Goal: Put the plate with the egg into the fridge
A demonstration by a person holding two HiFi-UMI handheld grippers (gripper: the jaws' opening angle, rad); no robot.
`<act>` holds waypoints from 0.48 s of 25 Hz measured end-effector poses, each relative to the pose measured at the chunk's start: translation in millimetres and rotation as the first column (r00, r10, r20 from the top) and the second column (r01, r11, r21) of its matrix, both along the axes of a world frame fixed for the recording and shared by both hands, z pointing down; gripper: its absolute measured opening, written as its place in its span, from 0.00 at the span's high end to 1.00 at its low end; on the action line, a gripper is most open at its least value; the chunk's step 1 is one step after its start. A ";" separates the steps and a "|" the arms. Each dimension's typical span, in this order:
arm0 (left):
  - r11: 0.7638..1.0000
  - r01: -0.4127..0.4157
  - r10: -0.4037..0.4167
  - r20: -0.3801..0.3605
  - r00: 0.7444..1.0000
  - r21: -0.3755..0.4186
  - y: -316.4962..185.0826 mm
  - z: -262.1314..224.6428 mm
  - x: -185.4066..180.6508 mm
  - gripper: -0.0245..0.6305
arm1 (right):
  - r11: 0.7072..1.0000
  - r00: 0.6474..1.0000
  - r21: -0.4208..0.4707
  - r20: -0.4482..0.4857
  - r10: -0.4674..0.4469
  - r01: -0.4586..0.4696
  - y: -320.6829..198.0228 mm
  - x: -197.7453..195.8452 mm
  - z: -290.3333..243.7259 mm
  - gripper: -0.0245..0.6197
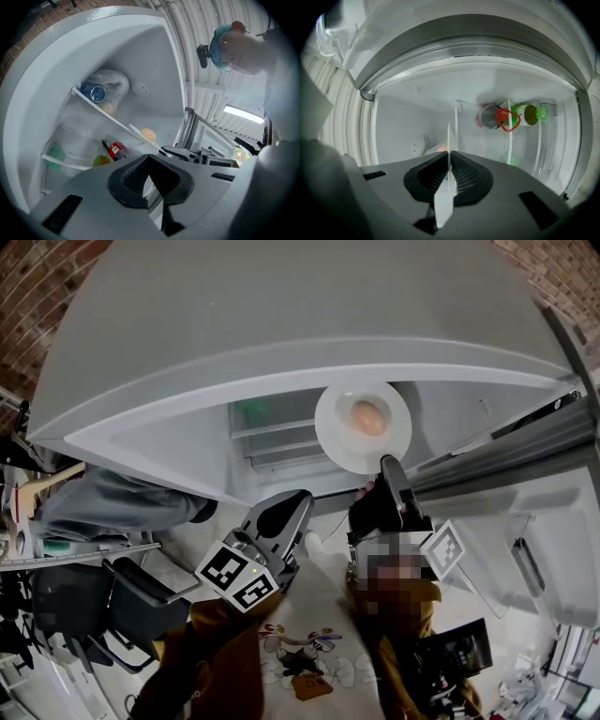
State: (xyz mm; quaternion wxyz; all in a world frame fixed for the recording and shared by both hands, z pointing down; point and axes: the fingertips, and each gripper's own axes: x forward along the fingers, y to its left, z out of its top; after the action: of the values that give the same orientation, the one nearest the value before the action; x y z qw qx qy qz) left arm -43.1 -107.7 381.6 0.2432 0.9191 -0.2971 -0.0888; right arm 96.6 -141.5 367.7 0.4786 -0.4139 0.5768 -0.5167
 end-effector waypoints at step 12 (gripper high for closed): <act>0.999 0.009 -0.010 0.010 1.000 0.038 -9.7 -8.1 6.8 0.95 | 0.999 0.999 0.013 -0.012 0.051 -0.051 -15.3 17.7 -11.1 0.92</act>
State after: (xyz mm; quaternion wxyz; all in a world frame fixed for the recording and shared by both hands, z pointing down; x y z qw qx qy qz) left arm -36.3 -117.4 373.6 0.2238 0.9225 -0.3009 -0.0910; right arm 114.4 -156.8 356.7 0.4905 -0.4286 0.5721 -0.4983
